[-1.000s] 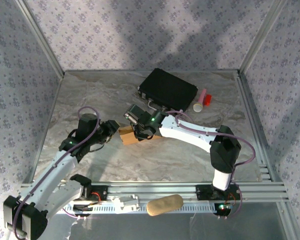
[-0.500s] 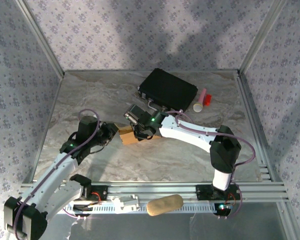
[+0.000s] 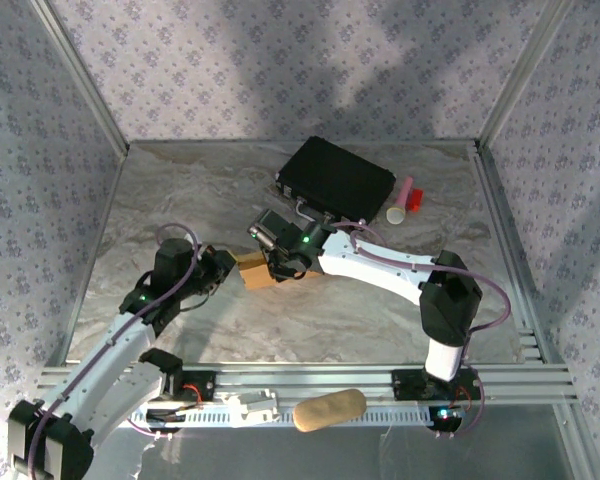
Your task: Fold the paper box
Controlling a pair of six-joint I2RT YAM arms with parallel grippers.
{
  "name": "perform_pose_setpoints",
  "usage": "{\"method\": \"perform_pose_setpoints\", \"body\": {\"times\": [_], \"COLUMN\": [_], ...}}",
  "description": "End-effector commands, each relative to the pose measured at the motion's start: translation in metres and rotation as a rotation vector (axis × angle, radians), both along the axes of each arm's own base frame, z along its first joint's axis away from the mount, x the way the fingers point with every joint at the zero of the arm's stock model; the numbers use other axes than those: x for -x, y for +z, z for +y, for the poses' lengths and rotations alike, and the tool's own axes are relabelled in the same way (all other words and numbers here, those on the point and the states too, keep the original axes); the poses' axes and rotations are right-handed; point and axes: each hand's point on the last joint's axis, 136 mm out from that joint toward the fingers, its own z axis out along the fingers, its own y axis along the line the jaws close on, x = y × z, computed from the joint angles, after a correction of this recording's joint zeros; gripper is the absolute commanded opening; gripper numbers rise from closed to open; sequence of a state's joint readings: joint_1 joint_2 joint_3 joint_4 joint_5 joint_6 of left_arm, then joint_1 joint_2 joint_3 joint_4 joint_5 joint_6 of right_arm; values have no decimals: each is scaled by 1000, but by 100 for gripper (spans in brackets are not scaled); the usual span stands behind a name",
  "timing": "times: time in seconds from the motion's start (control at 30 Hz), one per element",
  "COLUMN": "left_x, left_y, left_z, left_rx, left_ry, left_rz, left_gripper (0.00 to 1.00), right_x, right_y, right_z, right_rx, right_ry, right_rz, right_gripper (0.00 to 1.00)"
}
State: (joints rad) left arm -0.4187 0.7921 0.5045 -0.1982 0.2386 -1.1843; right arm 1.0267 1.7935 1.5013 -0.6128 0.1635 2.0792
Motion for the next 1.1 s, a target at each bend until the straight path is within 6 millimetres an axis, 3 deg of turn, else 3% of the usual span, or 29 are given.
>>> {"method": "perform_pose_setpoints", "body": {"times": [0.0, 0.17, 0.4, 0.67, 1.07], "left_x": [17, 17, 13, 6, 1], "left_y": [-31, -25, 18, 40, 13], "left_z": [11, 15, 15, 7, -5], "left_rx": [-99, -146, -114, -49, -28], "left_ry": [-13, -20, -6, -5, -42], "left_rz": [104, 99, 19, -13, 50], "left_gripper": [0, 1, 39, 50, 40], "right_x": [9, 9, 9, 7, 7], "right_y": [-27, -27, -28, -28, -28], "right_z": [-16, -17, -17, -16, -15], "right_rx": [-29, -27, -28, -32, -33], "right_ry": [-251, -250, -250, -247, -245], "right_rz": [162, 159, 161, 159, 159], "right_gripper": [41, 42, 42, 41, 41]}}
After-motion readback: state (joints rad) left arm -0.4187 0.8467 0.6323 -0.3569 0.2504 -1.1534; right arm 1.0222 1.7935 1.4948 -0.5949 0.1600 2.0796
